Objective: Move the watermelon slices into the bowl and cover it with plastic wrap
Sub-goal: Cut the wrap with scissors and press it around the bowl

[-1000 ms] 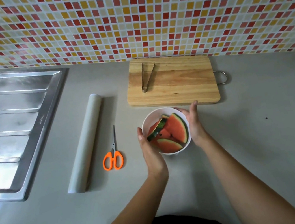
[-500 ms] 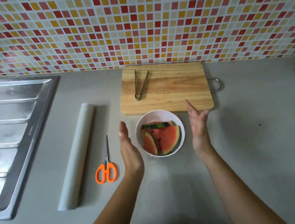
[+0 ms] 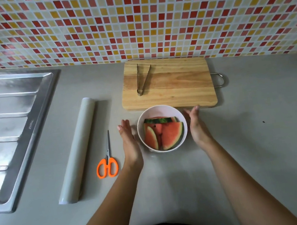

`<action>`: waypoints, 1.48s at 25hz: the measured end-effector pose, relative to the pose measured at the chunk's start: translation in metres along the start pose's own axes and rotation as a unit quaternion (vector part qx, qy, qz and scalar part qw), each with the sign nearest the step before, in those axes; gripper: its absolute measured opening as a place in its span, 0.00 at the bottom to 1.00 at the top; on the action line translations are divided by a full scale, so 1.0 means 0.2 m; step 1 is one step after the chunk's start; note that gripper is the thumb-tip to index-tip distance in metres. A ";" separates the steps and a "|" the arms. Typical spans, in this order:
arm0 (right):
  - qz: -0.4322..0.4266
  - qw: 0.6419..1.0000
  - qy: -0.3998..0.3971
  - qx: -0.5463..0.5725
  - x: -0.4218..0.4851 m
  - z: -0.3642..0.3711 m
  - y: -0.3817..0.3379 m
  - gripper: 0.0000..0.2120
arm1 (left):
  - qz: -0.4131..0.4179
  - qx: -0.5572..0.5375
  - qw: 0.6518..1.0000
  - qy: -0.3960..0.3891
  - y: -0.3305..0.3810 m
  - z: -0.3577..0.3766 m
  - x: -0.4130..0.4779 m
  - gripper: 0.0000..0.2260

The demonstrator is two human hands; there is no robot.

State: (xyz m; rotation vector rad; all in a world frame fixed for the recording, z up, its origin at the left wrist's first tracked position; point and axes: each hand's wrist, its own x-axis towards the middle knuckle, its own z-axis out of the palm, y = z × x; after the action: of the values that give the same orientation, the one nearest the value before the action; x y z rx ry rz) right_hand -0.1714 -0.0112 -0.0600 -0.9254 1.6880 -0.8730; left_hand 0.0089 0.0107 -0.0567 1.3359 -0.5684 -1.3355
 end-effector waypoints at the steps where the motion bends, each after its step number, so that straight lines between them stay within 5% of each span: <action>1: -0.028 0.999 0.019 0.003 0.01 -0.02 -0.01 0.57 | -0.010 -0.005 0.999 0.048 -0.02 -0.01 -0.03 0.24; 3: -0.072 0.997 -0.018 0.037 0.03 0.00 -0.05 0.51 | -0.019 0.013 0.995 0.098 -0.09 0.01 -0.16 0.24; 6: -0.074 0.995 -0.068 0.014 0.01 0.05 -0.09 0.47 | -0.003 0.054 0.998 0.020 -0.14 0.08 -0.26 0.24; 9: -0.070 0.992 0.068 -0.083 -0.06 0.00 -0.08 0.46 | -0.013 0.079 0.996 -0.035 0.00 0.04 -0.04 0.26; 12: -0.105 0.951 0.195 -0.215 -0.10 -0.06 -0.07 0.47 | 0.004 0.047 0.999 -0.007 0.10 -0.08 0.13 0.28; 18: -0.183 0.983 -0.020 0.011 -0.03 0.02 -0.01 0.38 | 0.053 0.046 0.991 -0.117 -0.03 -0.06 0.00 0.28; 26: -0.126 0.988 0.006 0.093 0.03 0.10 0.09 0.33 | -0.013 0.036 0.988 -0.147 -0.03 0.07 0.06 0.25; 32: -0.046 0.998 0.030 -0.032 0.01 0.05 0.03 0.55 | -0.044 0.145 0.963 -0.224 0.03 0.02 0.16 0.32; 37: -0.118 0.986 -0.053 0.106 0.03 0.02 -0.02 0.43 | -0.054 0.070 0.968 -0.235 0.08 0.07 0.20 0.29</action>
State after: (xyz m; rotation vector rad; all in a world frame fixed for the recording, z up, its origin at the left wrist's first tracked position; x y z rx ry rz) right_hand -0.1684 -0.0189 -0.0607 -1.0185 1.3828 -1.1189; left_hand 0.0122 -0.0334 -0.0543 1.1751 -0.9354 -1.7451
